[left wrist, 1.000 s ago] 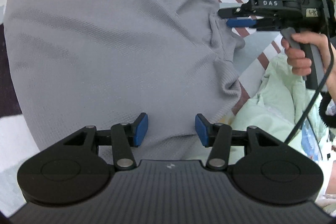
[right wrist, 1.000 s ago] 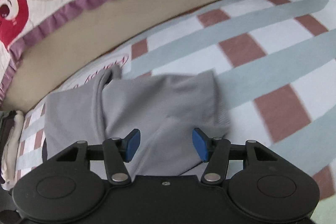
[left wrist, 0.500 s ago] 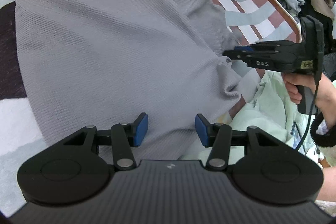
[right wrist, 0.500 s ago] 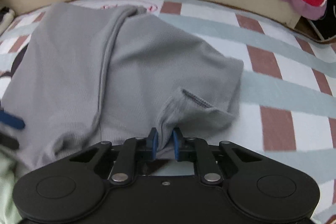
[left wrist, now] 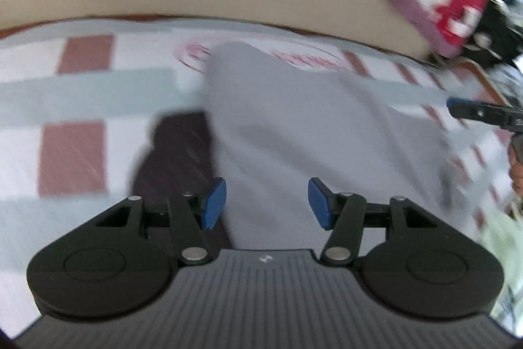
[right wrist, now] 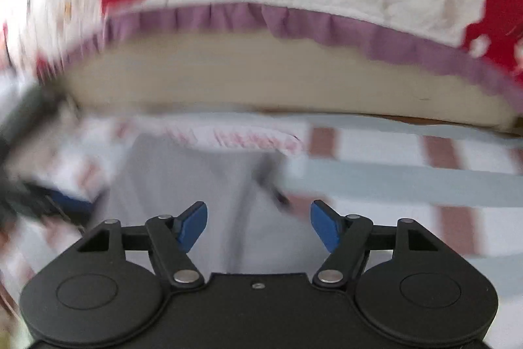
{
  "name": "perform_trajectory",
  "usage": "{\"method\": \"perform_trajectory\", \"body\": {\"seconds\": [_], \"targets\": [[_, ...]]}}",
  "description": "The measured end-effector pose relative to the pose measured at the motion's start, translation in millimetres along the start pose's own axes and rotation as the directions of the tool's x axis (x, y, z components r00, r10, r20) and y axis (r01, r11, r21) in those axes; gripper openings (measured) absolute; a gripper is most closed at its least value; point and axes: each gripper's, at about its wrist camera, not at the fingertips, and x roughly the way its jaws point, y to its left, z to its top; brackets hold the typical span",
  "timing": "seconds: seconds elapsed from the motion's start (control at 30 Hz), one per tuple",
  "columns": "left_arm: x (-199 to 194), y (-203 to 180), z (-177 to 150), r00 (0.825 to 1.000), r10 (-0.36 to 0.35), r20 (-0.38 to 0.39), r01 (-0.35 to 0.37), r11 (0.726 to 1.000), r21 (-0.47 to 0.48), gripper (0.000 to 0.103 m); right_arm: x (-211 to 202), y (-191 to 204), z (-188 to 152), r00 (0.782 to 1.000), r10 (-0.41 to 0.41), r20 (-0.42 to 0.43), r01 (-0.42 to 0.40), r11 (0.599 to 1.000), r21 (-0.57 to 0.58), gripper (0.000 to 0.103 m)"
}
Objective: Fold clothes
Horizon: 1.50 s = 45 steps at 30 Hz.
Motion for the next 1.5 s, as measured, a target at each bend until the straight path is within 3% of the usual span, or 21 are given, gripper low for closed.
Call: {"method": "perform_trajectory", "body": {"seconds": [0.13,0.27,0.33,0.43,0.5,0.53,0.6,0.73,0.9,1.07,1.1,1.17,1.2,1.23,1.33,1.37,1.43,1.5], "targets": [[32,24,26,1.0,0.013,-0.009,-0.014,0.998,-0.067,0.055,72,-6,22,0.986,0.013,-0.167,-0.013,1.0,0.003,0.075],[51,45,32,0.997,-0.08,-0.006,0.077,0.98,-0.181,0.06,109,-7,20,0.958,0.045,-0.284,-0.056,0.998,-0.031,0.075],[53,47,32,0.995,-0.096,0.037,0.101,0.974,-0.205,0.066,116,-5,13,0.951,0.034,-0.307,-0.05,0.998,-0.045,0.075],[58,49,33,0.99,-0.109,0.094,0.129,0.964,-0.232,0.068,119,-2,6,0.964,0.063,-0.257,-0.08,0.995,-0.059,0.082],[61,47,34,0.988,-0.099,0.119,0.125,0.964,-0.235,0.069,119,3,1,0.973,0.09,-0.213,-0.11,0.99,-0.083,0.07],[64,44,34,0.987,-0.102,0.126,0.128,0.968,-0.218,0.062,119,6,-1,0.976,0.103,-0.192,-0.123,0.988,-0.094,0.062],[66,32,31,0.986,-0.114,0.119,0.131,0.981,-0.146,0.03,117,13,-4,0.98,0.114,-0.165,-0.133,0.985,-0.109,0.031],[40,1,23,0.981,-0.052,0.187,0.048,0.999,0.026,0.016,101,36,-8,0.993,0.085,-0.083,-0.099,0.976,-0.192,0.026],[-35,-17,21,0.941,0.006,0.338,-0.012,1.0,0.016,0.015,77,68,12,0.993,0.117,0.024,-0.105,0.95,-0.294,0.025],[-114,5,19,0.87,0.132,0.475,-0.117,0.991,-0.061,0.016,88,125,66,0.969,0.233,0.087,-0.177,0.891,-0.418,0.025],[-117,20,20,0.852,0.222,0.474,-0.197,0.975,-0.103,0.019,100,140,77,0.963,0.251,0.102,-0.183,0.88,-0.439,0.031],[-113,57,19,0.81,0.393,0.435,-0.351,0.919,-0.176,0.035,123,172,87,0.973,0.198,0.119,-0.123,0.881,-0.457,0.061],[-105,79,19,0.787,0.471,0.398,-0.424,0.882,-0.204,0.042,134,188,90,0.981,0.15,0.127,-0.076,0.884,-0.461,0.062],[-96,108,16,0.799,0.5,0.333,-0.443,0.865,-0.236,0.041,144,203,92,0.986,0.104,0.129,-0.034,0.888,-0.459,0.062],[-102,150,-10,0.873,0.423,0.242,-0.322,0.874,-0.365,0.038,138,212,77,0.999,0.005,0.049,0.013,0.939,-0.345,0.063],[-104,164,-19,0.895,0.392,0.215,-0.282,0.868,-0.409,0.038,128,204,67,0.999,0.048,0.024,-0.038,0.951,-0.305,0.063],[-115,154,-36,0.904,0.369,0.215,-0.259,0.874,-0.411,0.038,108,186,48,0.993,0.114,-0.013,-0.114,0.97,-0.217,0.062],[-118,134,-43,0.929,0.293,0.227,-0.196,0.908,-0.37,0.038,90,164,26,0.991,0.131,-0.032,-0.133,0.987,-0.092,0.062]]}}
